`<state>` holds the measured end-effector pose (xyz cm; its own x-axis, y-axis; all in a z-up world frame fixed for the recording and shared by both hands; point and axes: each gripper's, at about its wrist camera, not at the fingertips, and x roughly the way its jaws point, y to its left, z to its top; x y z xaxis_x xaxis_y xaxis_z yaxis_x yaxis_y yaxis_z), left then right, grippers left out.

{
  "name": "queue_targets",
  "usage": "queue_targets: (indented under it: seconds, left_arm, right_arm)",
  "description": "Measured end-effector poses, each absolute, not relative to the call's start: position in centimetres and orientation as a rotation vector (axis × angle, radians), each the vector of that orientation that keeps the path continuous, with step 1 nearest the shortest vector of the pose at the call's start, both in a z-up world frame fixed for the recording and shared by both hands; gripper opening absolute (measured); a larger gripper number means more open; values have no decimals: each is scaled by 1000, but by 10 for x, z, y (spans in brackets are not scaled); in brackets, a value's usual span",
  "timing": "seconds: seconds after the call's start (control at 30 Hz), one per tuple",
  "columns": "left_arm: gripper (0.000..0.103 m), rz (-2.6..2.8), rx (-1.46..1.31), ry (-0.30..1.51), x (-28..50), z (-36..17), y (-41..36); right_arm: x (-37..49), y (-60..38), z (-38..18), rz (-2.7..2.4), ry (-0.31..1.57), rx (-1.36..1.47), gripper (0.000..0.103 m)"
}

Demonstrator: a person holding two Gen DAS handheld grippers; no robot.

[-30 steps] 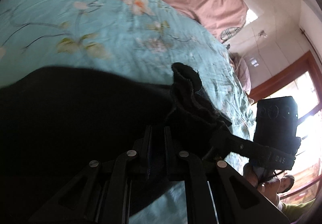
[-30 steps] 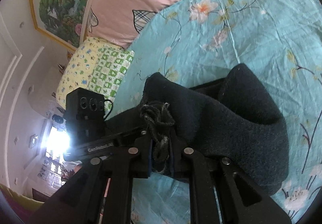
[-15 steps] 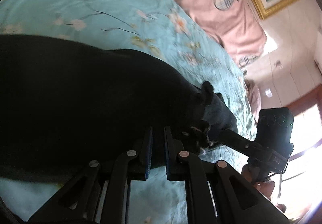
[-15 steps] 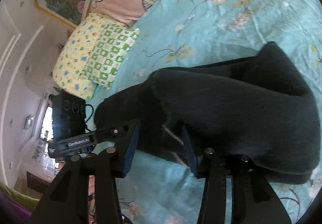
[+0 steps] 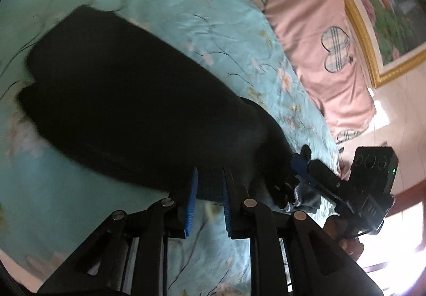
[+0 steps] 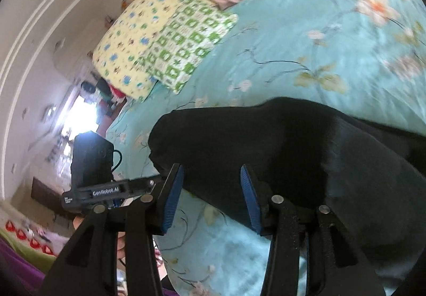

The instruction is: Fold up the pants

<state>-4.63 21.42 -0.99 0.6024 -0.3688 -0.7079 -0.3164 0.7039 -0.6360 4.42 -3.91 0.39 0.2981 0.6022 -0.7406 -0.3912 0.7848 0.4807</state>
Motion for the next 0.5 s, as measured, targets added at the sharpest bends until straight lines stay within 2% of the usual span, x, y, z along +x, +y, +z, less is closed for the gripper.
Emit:
queue_targets:
  seconds: [0.13, 0.23, 0.33, 0.43, 0.5]
  left_arm:
    - [17, 9, -833, 956, -59, -12, 226]
    - [26, 64, -851, 941, -70, -12, 235]
    - [31, 90, -875, 934, -77, -11, 242]
    - [36, 126, -890, 926, -85, -11, 250]
    - [36, 146, -912, 917, -91, -13, 257]
  right_arm:
    - [55, -18, 3, 701, 1095, 198, 46]
    - [60, -6, 2, 717, 1105, 180, 47]
    - [65, 4, -2, 730, 1123, 160, 59]
    - [70, 12, -5, 746, 1138, 142, 60]
    - [73, 17, -6, 753, 1146, 129, 60]
